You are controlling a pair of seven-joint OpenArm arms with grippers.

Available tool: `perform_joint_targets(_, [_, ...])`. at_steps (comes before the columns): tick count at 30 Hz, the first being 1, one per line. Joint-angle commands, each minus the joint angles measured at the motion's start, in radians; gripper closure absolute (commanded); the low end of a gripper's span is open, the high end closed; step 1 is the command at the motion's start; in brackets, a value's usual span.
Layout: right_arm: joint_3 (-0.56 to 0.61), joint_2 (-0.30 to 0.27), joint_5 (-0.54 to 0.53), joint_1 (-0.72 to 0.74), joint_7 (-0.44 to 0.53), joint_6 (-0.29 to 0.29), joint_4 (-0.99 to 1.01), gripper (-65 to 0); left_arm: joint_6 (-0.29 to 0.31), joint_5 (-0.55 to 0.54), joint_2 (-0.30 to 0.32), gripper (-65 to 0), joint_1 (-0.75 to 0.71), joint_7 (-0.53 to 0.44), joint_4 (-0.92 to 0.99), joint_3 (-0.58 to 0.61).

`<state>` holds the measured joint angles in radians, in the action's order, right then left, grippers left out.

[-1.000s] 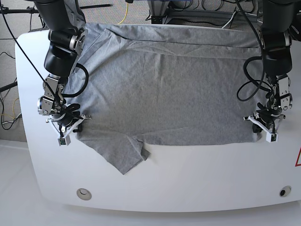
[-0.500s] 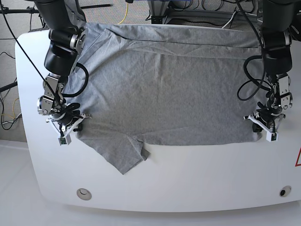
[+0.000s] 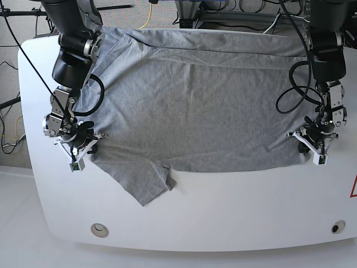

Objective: Fold the T-shirt properly
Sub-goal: 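Lift the gripped hem with both grippers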

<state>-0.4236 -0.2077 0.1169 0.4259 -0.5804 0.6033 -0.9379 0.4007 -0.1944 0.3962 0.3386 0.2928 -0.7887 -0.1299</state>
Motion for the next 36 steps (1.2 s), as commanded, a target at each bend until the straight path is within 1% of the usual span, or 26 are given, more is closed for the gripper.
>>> perform_joint_targets(1, [0.001,-0.011,-0.004,0.027,0.011,0.002,-0.023,-0.8,0.000,0.001,0.017,-0.2,0.008,-0.004,-0.046,-0.003])
perform_joint_targets(3, [0.001,-0.011,-0.004,0.028,0.008,0.001,-0.028,-0.6,-0.002,0.001,0.017,-0.1,-0.003,-0.004,-0.069,-0.003])
perform_joint_targets(5, [-0.003,-0.003,-0.011,0.025,0.008,-0.001,-0.037,-0.2,-0.005,-0.004,0.018,0.0,-0.041,-0.001,-0.130,-0.008])
perform_joint_targets(11, [-0.002,0.001,-0.016,0.017,-0.009,0.011,-0.085,-0.1,-0.005,-0.007,0.018,0.0,-0.056,0.000,-0.182,-0.010])
perform_joint_targets(13, [-0.002,0.003,-0.017,0.011,-0.018,0.022,-0.113,-0.1,-0.005,-0.008,0.018,0.0,-0.063,0.001,-0.200,-0.012])
perform_joint_targets(15, [-0.007,0.015,-0.028,-0.027,-0.071,0.061,-0.237,-0.1,-0.005,-0.014,0.026,0.0,-0.099,0.008,-0.269,-0.016])
perform_joint_targets(19, [-0.007,0.020,-0.024,-0.061,-0.096,0.077,-0.319,-0.1,-0.006,-0.017,0.028,0.0,-0.127,0.012,-0.310,-0.021])
perform_joint_targets(23, [-0.007,0.021,-0.025,-0.093,-0.117,0.082,-0.389,-0.1,-0.007,-0.020,0.032,0.0,-0.156,0.016,-0.344,-0.024])
perform_joint_targets(25, [-0.005,0.017,-0.016,-0.123,-0.137,0.085,-0.481,-0.3,-0.001,-0.015,0.034,0.0,-0.181,0.021,-0.365,-0.028])
perform_joint_targets(36, [-0.011,0.023,-0.013,-0.182,-0.218,0.082,-0.611,-0.1,0.011,-0.013,0.041,0.0,-0.226,0.044,-0.408,-0.087])
